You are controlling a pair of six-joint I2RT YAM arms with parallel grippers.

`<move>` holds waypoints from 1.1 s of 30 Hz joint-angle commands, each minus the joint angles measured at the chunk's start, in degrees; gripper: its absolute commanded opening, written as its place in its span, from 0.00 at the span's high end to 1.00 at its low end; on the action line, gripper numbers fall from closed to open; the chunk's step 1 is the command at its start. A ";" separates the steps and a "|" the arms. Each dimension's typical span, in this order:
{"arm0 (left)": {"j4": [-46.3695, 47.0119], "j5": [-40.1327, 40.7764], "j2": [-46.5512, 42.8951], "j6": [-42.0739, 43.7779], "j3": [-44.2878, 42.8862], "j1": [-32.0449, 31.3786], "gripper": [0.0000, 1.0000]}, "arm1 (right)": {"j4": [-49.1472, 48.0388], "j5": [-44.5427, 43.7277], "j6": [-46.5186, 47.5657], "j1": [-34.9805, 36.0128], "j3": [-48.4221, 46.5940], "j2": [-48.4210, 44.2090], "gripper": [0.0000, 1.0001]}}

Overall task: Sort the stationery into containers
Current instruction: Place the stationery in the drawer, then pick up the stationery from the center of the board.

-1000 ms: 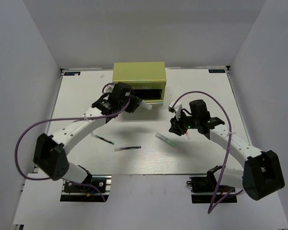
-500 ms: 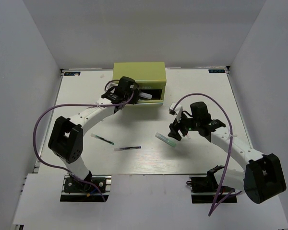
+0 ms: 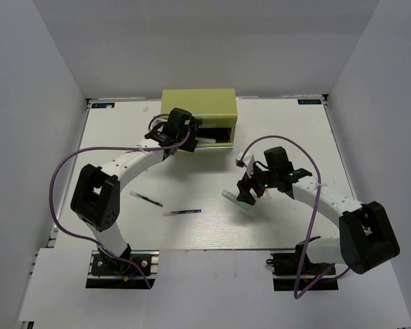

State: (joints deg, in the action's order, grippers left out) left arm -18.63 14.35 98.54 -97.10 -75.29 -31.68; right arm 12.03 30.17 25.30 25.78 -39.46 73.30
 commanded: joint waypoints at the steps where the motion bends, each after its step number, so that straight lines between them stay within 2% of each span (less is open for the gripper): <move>1: -1.23 0.07 -4.93 0.33 -0.12 0.13 0.22 | -1.57 0.15 1.07 1.12 -0.79 3.15 0.19; 5: -2.37 -1.68 -8.71 4.71 1.02 0.13 0.21 | -1.13 -2.57 1.33 3.04 -0.97 7.03 0.20; 10: -13.43 -1.69 -12.40 17.26 -1.79 0.13 0.20 | -3.76 -7.76 0.54 5.42 -0.70 11.77 0.24; 13: -13.98 -1.69 -18.72 22.02 3.11 0.13 0.20 | -4.82 -10.92 0.19 6.65 -0.96 14.68 0.29; 16: -10.74 -1.17 -28.27 23.27 13.38 0.13 0.21 | -6.14 -14.43 0.10 7.70 -0.35 16.17 0.35; 17: -9.77 -0.64 -30.75 23.27 18.81 0.13 0.24 | -6.06 -14.96 0.10 8.05 -0.18 16.70 0.42; 19: -6.96 -0.64 -35.15 23.27 23.58 0.13 0.28 | -6.06 -16.02 0.45 8.67 -0.09 16.96 0.50; 20: -6.07 -0.64 -38.91 23.88 27.61 0.13 0.31 | -5.62 -16.20 0.63 9.11 -0.09 17.14 0.61; 21: -5.54 -0.64 -40.43 24.41 29.39 0.13 0.32 | -5.62 -16.29 1.24 9.29 0.00 16.97 0.67; 22: -4.75 -0.64 -41.75 24.94 32.10 0.13 0.32 | -5.27 -16.46 1.42 9.55 0.17 16.79 0.80; 24: -4.75 -0.64 -44.57 24.94 34.06 0.13 0.33 | -5.00 -16.90 2.55 9.81 0.44 16.18 0.92; 26: -5.36 -1.16 -45.10 24.94 35.91 0.13 0.33 | -4.30 -17.16 3.78 9.99 0.18 15.74 1.00; 31: -6.68 -1.69 -47.29 25.64 38.45 0.13 0.33 | 1.21 -14.98 10.97 9.64 -3.86 10.12 1.00; 33: -7.99 -1.69 -47.92 25.64 39.16 0.13 0.32 | 3.86 -12.61 12.66 9.55 -8.86 7.83 1.00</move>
State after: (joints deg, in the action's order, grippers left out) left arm -25.56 12.86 52.51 -72.60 -36.88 -31.68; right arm 10.31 15.18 32.58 35.33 -41.93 85.27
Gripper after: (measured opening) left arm 0.676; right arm 0.322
